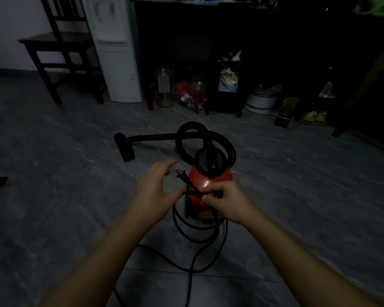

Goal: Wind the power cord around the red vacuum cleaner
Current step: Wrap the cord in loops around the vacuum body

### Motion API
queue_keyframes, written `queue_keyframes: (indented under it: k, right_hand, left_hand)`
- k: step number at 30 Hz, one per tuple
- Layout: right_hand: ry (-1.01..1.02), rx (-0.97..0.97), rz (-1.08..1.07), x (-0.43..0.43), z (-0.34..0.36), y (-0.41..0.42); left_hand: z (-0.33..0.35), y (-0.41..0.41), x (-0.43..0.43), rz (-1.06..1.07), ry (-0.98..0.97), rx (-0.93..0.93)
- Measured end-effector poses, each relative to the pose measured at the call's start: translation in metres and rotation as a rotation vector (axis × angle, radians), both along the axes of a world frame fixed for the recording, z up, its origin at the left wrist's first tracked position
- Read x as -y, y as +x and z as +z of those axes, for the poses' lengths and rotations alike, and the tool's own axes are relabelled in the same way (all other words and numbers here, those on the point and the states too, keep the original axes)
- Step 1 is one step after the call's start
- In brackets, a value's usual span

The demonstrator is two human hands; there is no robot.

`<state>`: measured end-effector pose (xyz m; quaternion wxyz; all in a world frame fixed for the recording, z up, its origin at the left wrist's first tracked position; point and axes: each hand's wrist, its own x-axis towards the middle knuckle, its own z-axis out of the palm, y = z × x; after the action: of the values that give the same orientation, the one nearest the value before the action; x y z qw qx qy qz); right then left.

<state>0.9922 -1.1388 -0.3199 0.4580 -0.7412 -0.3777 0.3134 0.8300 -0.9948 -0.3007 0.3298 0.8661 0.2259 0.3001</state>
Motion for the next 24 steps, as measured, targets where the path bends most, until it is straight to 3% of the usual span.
queue_keyframes:
  k: [4,8,12,18,24]
  right_hand:
    - [-0.047,0.035,0.091,0.002,0.003,-0.003]
    - [-0.04,-0.011,0.122,0.004,0.009,-0.005]
    - [-0.023,-0.04,0.118,0.005,0.016,-0.008]
    - [-0.017,-0.106,0.136,0.004,0.02,-0.013]
    - [0.065,-0.118,0.027,0.006,0.017,-0.004]
  left_hand:
    - [0.005,-0.004,0.0,-0.148,0.424,-0.129]
    - [0.004,-0.007,0.003,-0.18,0.502,-0.252]
    - [0.008,-0.005,0.005,-0.159,0.584,-0.257]
    - [0.002,-0.006,0.012,-0.144,0.424,-0.277]
    - [0.008,-0.007,-0.001,0.03,0.015,-0.236]
